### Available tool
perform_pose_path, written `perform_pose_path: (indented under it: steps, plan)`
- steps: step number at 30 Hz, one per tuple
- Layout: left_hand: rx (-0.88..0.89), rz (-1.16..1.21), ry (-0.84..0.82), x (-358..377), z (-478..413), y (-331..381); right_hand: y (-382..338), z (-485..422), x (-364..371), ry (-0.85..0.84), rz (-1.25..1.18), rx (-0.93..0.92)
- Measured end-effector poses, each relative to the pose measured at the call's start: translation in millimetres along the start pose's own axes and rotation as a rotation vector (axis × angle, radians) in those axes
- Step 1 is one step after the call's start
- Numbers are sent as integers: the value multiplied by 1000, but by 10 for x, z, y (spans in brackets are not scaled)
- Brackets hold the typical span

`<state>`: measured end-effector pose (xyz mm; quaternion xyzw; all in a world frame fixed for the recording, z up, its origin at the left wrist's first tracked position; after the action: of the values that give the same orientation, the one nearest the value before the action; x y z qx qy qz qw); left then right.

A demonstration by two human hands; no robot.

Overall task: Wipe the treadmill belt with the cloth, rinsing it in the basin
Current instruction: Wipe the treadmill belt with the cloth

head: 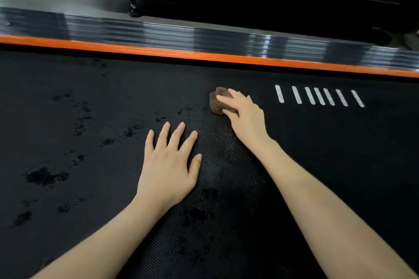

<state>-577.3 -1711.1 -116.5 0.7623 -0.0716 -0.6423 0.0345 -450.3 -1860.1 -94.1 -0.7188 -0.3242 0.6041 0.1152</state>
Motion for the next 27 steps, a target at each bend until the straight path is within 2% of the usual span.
perform_pose_path:
  steps: [3,6,9,11,14,16,19,22,24,26,27]
  plan:
    - [1,10,8,-10,0,4,-127,680,-66,-43,-53,-127]
    - [5,13,27,-11,0,2,-228,1595,-244,-197,-103,-320]
    - [4,17,34,-11,8,3,-138,1586,-350,-299,-112,-407]
    - [6,19,27,-4,4,4,5,1097,-310,-207,-84,-286]
    - [1,23,14,2,6,-8,177,388,-279,17,-2,40]
    - [7,18,18,-4,-1,-12,126,370,-212,81,17,115]
    - [16,20,16,-12,-11,-15,-138,1093,-220,21,-50,2]
    - [22,17,16,-20,-6,-11,-278,2171,-391,-171,-110,-148]
    - [20,29,15,-17,7,-7,-181,2495,-618,-262,-94,-218]
    - [17,45,0,-27,17,-10,48,2425,-802,-272,-28,-147]
    - [14,61,-6,-46,21,-17,178,2292,-874,-210,3,-57]
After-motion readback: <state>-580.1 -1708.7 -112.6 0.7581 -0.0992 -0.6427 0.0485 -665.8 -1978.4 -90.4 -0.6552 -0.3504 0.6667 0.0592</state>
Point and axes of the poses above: each hand's wrist, its own z-axis away from the middle knuckle, its own x-axis out of the palm, y = z × x, the point moved 5 cm from there along -z, towards the middle knuckle, and after that the axes turned 3 degrees about y, right-handed, at the moved point
